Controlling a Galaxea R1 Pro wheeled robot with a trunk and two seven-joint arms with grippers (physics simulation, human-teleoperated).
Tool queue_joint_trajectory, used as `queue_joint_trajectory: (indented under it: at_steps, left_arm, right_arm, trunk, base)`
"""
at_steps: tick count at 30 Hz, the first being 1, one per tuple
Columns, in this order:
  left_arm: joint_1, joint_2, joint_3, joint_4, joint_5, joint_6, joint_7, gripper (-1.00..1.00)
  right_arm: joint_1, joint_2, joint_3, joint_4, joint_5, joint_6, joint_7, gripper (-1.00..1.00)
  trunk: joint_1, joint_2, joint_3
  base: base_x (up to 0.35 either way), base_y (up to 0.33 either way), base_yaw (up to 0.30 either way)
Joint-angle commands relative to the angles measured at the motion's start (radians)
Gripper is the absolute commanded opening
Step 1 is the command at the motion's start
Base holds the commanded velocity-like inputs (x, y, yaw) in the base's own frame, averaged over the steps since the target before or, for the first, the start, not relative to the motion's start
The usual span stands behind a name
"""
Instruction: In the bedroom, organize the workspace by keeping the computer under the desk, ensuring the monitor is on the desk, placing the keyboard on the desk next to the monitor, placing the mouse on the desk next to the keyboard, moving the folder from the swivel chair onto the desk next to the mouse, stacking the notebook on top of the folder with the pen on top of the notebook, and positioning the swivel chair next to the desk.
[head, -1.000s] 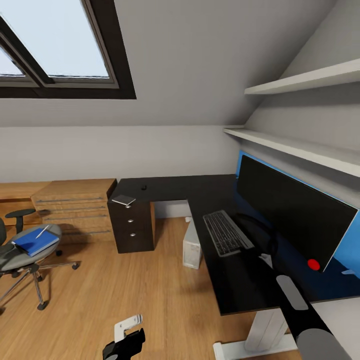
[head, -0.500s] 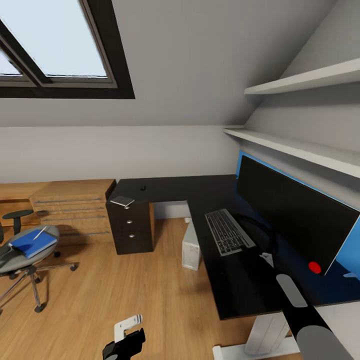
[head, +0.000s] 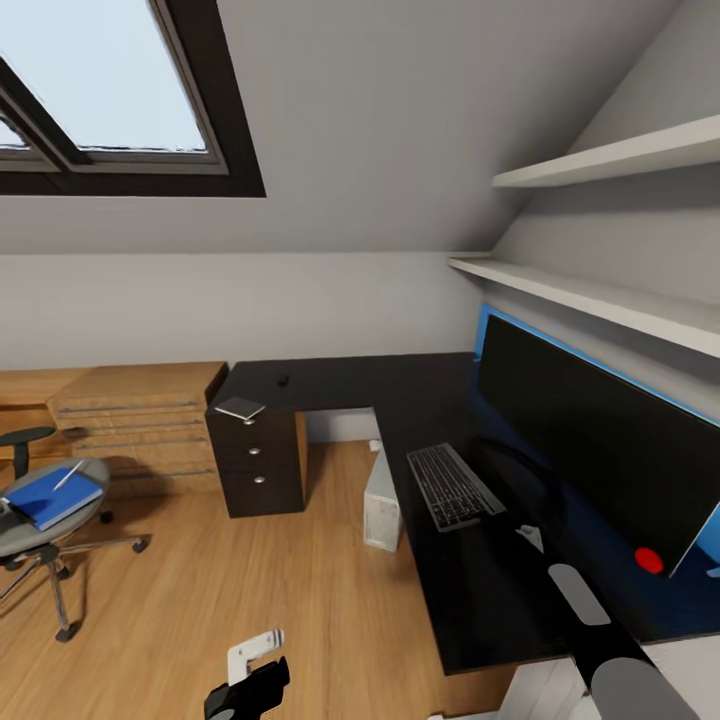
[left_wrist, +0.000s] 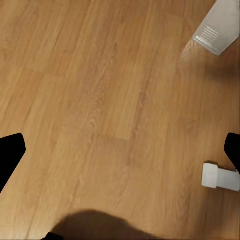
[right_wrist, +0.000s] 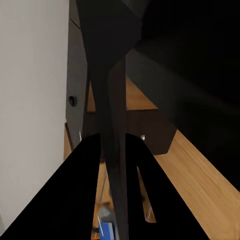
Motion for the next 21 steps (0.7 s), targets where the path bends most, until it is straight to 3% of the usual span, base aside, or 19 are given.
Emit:
queue_joint_trajectory:
  at_steps: [1, 11, 21]
  left_arm:
    - [-0.001, 0.0, -0.002, -0.001, 0.008, 0.003, 0.008, 1.0]
    - [-0.001, 0.001, -0.001, -0.001, 0.008, 0.003, 0.009, 1.0]
    - [-0.001, 0.001, -0.001, 0.0, 0.008, 0.003, 0.009, 1.0]
  right_arm:
    - [-0.001, 0.0, -0.004, 0.001, -0.006, 0.007, 0.004, -1.0]
    - [-0.001, -0.002, -0.006, 0.003, -0.007, 0.008, 0.005, -1.0]
    - [-0.001, -0.003, -0.006, 0.003, -0.006, 0.008, 0.006, -1.0]
  trunk:
    - [0.001, -0.001, -0.002]
    - [0.001, -0.001, -0.002]
    - [0.001, -0.001, -0.002]
  base:
    - [0.308, 0.0, 0.0]
    - [0.285, -0.067, 0.0]
    - [-0.023, -0.066, 0.0]
